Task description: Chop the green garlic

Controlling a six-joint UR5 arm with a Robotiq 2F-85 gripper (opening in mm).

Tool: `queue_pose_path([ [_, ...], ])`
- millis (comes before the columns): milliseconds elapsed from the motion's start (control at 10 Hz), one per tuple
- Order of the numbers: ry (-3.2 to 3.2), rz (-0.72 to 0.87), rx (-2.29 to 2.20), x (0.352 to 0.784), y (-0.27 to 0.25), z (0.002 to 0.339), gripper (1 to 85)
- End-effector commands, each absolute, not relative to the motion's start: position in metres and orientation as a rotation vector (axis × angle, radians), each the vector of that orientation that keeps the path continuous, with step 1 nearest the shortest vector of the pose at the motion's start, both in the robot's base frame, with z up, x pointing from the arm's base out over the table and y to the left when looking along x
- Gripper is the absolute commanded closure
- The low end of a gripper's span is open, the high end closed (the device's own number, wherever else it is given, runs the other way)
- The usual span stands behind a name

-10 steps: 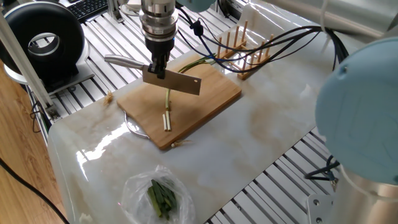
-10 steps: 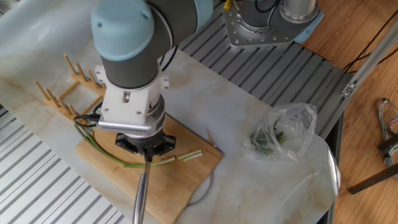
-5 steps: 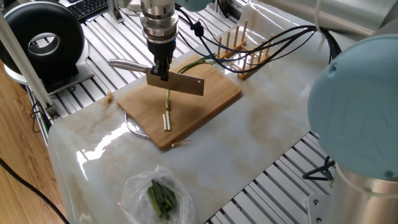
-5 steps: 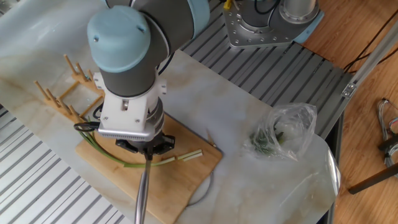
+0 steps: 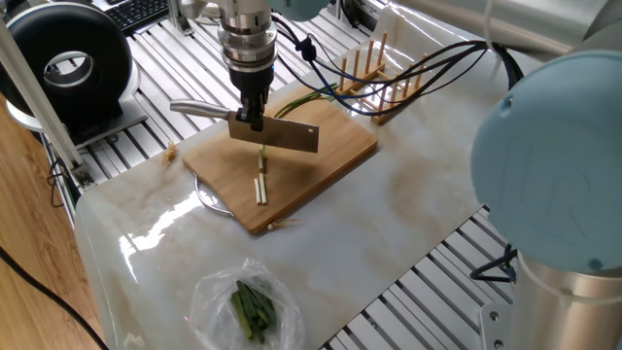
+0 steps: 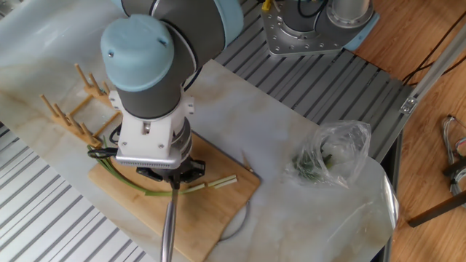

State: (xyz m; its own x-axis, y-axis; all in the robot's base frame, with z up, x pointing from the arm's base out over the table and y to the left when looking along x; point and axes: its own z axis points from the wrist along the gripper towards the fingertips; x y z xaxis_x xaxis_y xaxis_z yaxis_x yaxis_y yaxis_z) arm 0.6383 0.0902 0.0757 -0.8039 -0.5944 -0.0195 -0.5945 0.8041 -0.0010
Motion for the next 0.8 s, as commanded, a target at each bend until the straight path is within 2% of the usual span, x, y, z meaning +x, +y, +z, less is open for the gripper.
queue_pose_path([
  [0,2.972,0.034,-1.019,0.635,0.094,0.072,84.3],
  [700,2.967,-0.008,-1.055,0.639,0.081,0.078,84.3],
])
